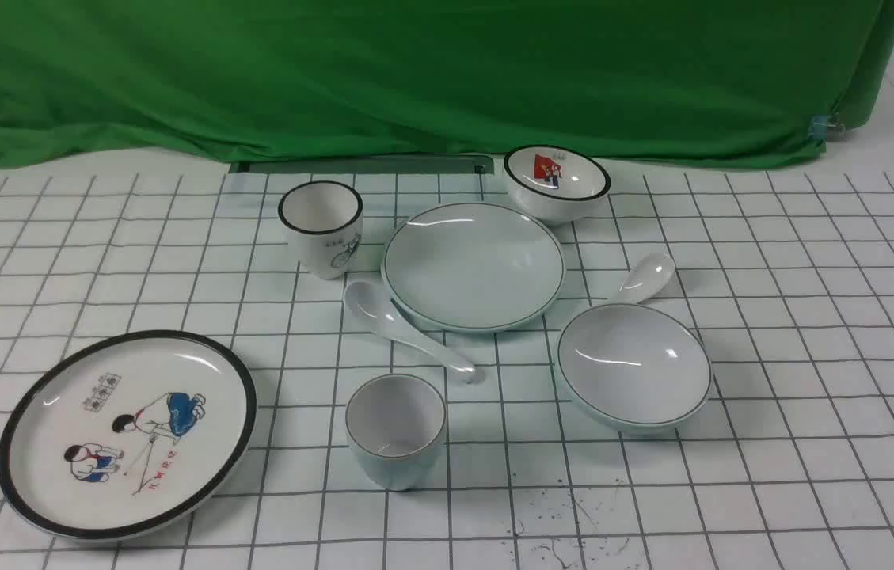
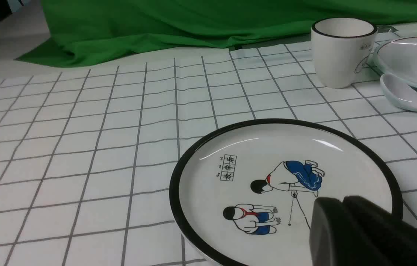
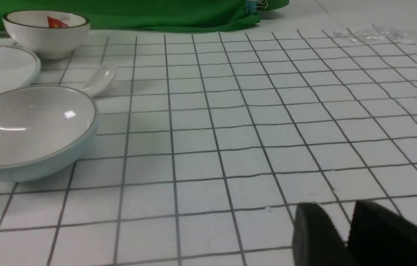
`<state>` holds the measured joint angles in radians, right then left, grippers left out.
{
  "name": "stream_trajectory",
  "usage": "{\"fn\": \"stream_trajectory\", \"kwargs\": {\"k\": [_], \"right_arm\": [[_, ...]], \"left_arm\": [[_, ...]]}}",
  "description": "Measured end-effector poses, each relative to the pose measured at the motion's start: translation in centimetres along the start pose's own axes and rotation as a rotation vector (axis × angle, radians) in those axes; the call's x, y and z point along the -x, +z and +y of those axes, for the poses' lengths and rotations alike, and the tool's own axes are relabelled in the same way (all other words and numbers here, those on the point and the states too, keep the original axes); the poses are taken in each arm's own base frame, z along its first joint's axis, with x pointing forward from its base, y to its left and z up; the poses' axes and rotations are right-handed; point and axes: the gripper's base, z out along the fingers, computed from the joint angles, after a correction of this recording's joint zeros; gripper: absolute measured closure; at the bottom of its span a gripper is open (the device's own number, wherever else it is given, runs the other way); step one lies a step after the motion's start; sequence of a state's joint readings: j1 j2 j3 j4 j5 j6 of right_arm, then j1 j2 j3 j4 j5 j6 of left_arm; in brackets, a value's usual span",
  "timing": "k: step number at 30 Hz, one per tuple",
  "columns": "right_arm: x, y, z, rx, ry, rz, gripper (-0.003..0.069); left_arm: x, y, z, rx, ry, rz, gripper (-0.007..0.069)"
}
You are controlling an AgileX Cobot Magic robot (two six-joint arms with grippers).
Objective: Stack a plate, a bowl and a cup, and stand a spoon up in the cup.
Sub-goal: Use the right arm to grab a blue rice bowl
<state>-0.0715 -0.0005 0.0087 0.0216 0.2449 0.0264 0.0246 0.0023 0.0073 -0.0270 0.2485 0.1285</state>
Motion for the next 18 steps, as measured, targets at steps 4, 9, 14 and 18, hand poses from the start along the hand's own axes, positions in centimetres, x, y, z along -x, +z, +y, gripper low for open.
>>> {"fn": "stream_trajectory", "kwargs": {"k": [4,9,14,18], "right_arm": [[0.00,0.00,0.00,0.000,0.000,0.000,0.0462],[0.00,0.00,0.00,0.000,0.000,0.000,0.0452],[0.00,0.00,0.00,0.000,0.000,0.000,0.0442],[0.00,0.00,0.00,0.000,0.000,0.000,0.0434]], "left_arm": [[0.00,0.00,0.00,0.000,0.000,0.000,0.0653],[0.00,0.00,0.00,0.000,0.000,0.000,0.0653],[0.00,0.00,0.01,0.001,0.004,0.000,0.0653],[0.00,0.00,0.04,0.005,0.031,0.000,0.0653]]}}
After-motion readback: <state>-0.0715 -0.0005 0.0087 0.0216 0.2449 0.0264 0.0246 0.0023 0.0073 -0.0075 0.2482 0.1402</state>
